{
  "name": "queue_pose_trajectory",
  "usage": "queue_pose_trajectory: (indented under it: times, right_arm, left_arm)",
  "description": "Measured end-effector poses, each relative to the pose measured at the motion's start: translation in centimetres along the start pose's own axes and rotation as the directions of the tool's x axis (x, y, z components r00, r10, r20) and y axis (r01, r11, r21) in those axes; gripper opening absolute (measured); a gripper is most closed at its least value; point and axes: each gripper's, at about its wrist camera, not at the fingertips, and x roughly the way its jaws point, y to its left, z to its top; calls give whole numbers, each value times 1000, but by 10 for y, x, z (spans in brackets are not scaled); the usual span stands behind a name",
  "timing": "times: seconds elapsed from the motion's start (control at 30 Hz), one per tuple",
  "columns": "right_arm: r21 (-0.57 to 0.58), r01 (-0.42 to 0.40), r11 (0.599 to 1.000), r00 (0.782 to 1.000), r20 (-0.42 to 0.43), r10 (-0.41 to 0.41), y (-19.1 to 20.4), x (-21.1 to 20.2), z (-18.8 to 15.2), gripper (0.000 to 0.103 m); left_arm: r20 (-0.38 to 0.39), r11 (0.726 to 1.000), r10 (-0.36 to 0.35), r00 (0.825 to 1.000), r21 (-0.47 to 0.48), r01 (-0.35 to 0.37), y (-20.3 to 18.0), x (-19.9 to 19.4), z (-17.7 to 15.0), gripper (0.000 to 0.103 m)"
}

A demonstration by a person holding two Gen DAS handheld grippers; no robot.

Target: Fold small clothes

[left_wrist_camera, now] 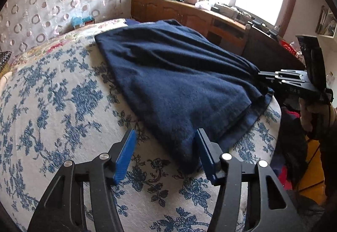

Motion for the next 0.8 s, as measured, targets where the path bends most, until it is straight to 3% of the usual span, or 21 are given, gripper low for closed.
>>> queue_pose_trajectory:
  times: [0.07, 0.13, 0.17, 0.3, 0.37, 0.6, 0.8]
  right_arm:
    - [-5, 7, 1000, 1000, 3, -7, -1, -1, 0, 9]
    - [-6, 16, 1000, 1000, 5, -16, -3, -1, 0, 25]
    - [-1, 25, 1000, 1000, 5, -25, -4, 0, 0, 36]
    - [7, 10, 1000, 999, 36, -10, -4, -6, 0, 37]
    - [-3, -8, 1000, 999, 52, 8, 1, -9, 1, 38]
    - [-100, -91, 991, 991, 87, 99, 36, -16, 2, 63]
    - [-187, -168, 968, 981, 61, 183, 67, -6, -6, 67]
  left_arm:
    - [-15, 1000, -8, 1000, 1, 8, -1, 2, -1, 59]
    - [-15, 1000, -13, 1000, 3, 13, -2, 1, -2, 53]
    - [-18, 1000, -24, 1000, 2, 24, -1, 1, -2, 44]
    - [-34, 995, -96, 995, -15, 95, -1, 1, 0, 9]
    - [-8, 995, -102, 995, -13, 102, -2, -6, 4, 7]
    - [117, 995, -100, 988, -9, 102, -6, -39, 35, 6]
    - [161, 997, -72, 984, 15, 71, -13, -44, 60, 6]
